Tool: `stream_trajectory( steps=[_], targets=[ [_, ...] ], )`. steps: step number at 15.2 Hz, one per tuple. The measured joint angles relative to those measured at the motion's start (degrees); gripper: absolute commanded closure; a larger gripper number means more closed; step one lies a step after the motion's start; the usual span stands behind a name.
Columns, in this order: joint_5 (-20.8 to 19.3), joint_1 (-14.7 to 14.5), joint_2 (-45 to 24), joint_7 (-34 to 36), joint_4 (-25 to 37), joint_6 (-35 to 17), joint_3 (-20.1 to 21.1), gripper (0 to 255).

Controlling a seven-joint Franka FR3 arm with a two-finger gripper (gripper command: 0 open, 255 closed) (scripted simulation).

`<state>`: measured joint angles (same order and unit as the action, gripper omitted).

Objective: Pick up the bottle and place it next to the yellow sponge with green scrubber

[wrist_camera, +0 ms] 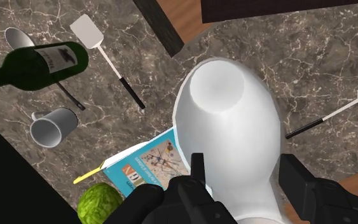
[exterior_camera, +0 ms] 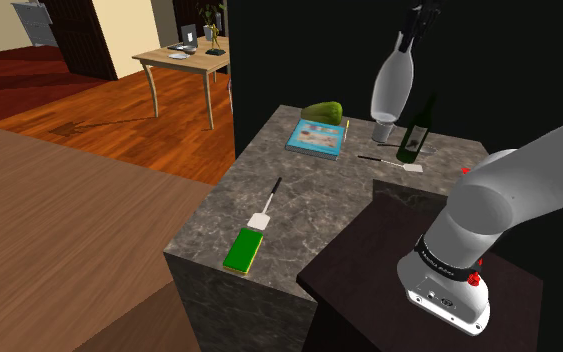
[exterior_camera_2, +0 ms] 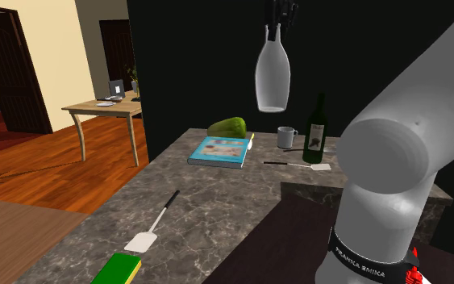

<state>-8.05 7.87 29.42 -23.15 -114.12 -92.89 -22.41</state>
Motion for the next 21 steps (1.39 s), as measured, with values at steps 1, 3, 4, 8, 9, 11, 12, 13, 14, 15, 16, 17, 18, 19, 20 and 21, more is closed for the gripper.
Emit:
stream_trajectory(
  steps=[1,3,4,8,9,11,12,13,14,15,16,17,18,19,20,21],
  targets=[
    [0.1,-0.07,-0.26,-0.03,0.98,0.73,0.04,255],
    [0.22,-0.18,0.21,0.72,1.45,1.72,0.82,255],
    [0.42,-0.37,0.55,1.68,1.58,2.28,1.7,255],
    [1.62,-1.46,2.19,7.17,-0.59,2.17,6.32,255],
    [2.02,-1.78,2.62,8.69,-0.95,2.36,7.62,255],
    [2.79,-2.39,3.5,11.66,-2.02,2.37,10.1,255],
    [3.18,-2.68,3.57,12.84,-2.34,2.18,11.05,255],
    [3.71,-3.12,2.97,14.23,-1.66,2.34,12.2,255],
    [4.08,-3.43,3.59,15.67,-3.05,1.64,13.36,255],
    [4.53,-3.8,3.64,17.13,-3.32,1.48,14.55,255],
    [5.02,-4.19,3.36,18.52,-3.2,1.39,15.68,255],
    [5.38,-4.49,3.23,19.62,-3.18,1.31,16.56,255],
    [5.88,-4.92,3.07,21.09,-2.76,1.61,17.82,255],
    [6.35,-5.31,3.17,22.59,-2.95,1.56,19.04,255],
    [6.74,-5.64,2.86,23.79,-2.55,1.67,20.0,255],
    [7.17,-6.01,1.94,25.08,-1.61,1.71,21.05,255]
  ],
)
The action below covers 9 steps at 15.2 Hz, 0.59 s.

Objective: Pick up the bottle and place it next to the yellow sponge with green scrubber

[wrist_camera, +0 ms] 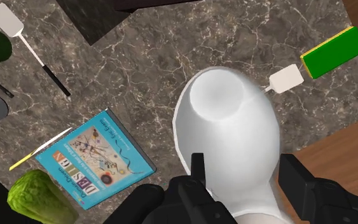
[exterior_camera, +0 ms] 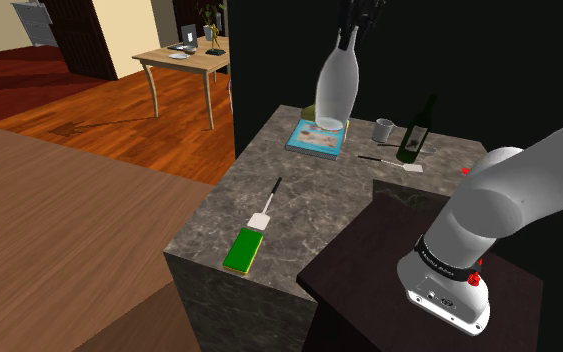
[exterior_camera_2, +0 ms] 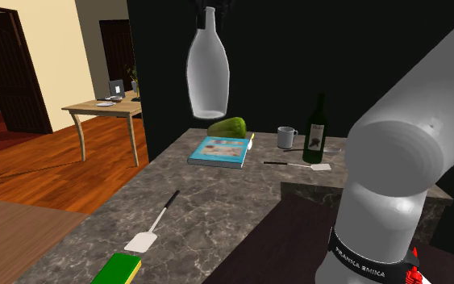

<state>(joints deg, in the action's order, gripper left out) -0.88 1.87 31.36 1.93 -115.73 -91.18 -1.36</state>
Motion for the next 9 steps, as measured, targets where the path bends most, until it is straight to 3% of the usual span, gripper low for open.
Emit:
stream_trajectory(
  steps=[9],
  targets=[
    [2.91,-3.24,-6.23,12.59,5.42,-0.84,10.03,255]
  ],
)
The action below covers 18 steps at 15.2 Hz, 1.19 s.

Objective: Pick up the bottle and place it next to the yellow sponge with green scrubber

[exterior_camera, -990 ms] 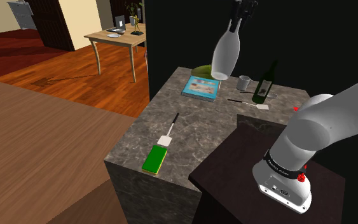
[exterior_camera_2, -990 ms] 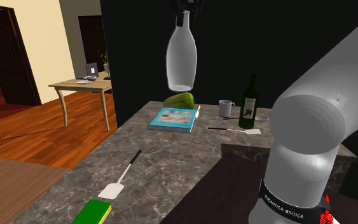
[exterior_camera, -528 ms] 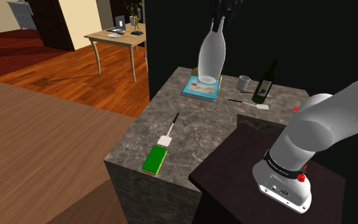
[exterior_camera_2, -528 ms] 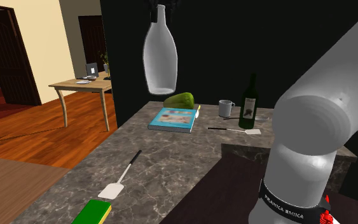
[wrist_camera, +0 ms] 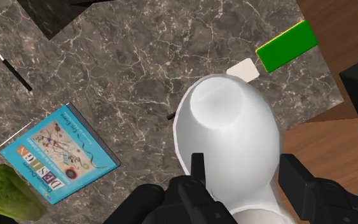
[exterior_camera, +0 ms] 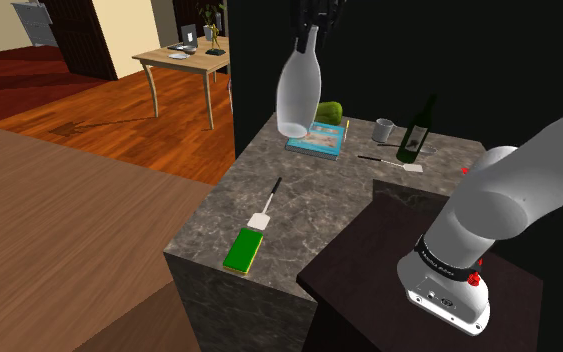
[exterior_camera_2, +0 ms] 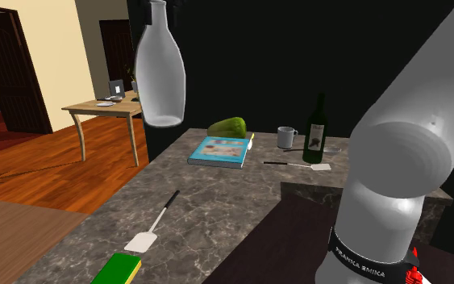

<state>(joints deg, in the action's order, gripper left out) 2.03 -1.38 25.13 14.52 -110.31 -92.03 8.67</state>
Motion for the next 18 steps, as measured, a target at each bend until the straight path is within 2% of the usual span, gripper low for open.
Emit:
stream_trajectory(
  steps=[3,11,18],
  targets=[
    [0.32,-0.92,-2.56,3.89,1.54,-1.05,3.01,255],
    [-1.37,-3.62,-13.31,15.6,12.59,-0.48,11.64,255],
    [-7.41,-7.94,-27.03,26.7,27.79,2.69,18.63,255]
  ],
)
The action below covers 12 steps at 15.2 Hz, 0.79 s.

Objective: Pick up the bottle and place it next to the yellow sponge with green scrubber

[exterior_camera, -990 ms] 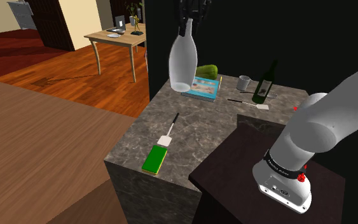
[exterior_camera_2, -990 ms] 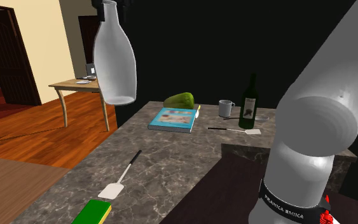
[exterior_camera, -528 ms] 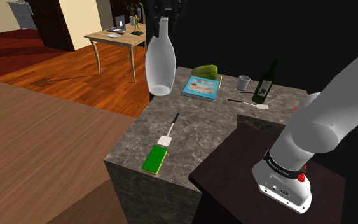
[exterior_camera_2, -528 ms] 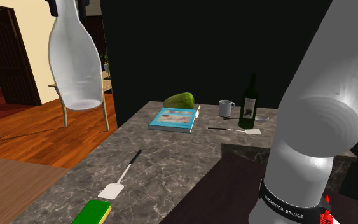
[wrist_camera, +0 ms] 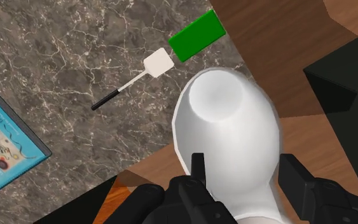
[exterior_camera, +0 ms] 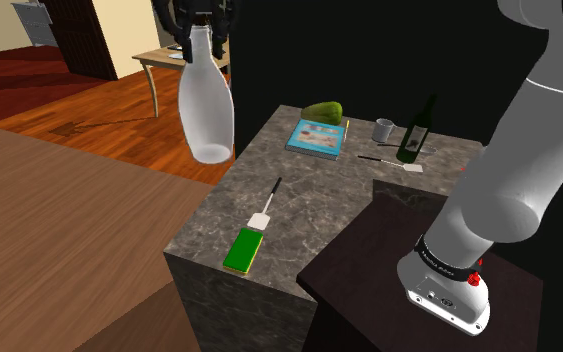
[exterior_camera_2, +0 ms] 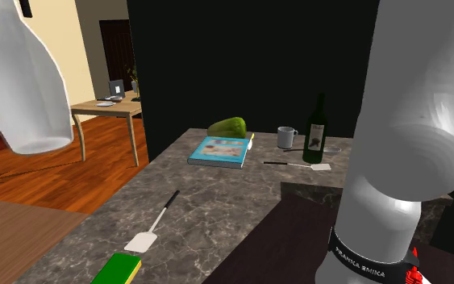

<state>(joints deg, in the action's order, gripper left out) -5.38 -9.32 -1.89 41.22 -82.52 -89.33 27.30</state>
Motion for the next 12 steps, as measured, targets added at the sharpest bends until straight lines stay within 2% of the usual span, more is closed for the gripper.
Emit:
stream_trajectory(
  steps=[3,4,6,12],
  targets=[
    [-4.5,-3.66,-8.14,4.67,9.23,2.5,2.22,255],
    [-5.18,-4.35,-9.38,5.46,10.32,2.62,2.45,255],
    [-5.4,-4.57,-9.75,5.96,9.58,1.59,2.52,255],
    [-4.27,-3.55,-7.65,6.0,2.31,-3.83,2.32,255]
  ],
)
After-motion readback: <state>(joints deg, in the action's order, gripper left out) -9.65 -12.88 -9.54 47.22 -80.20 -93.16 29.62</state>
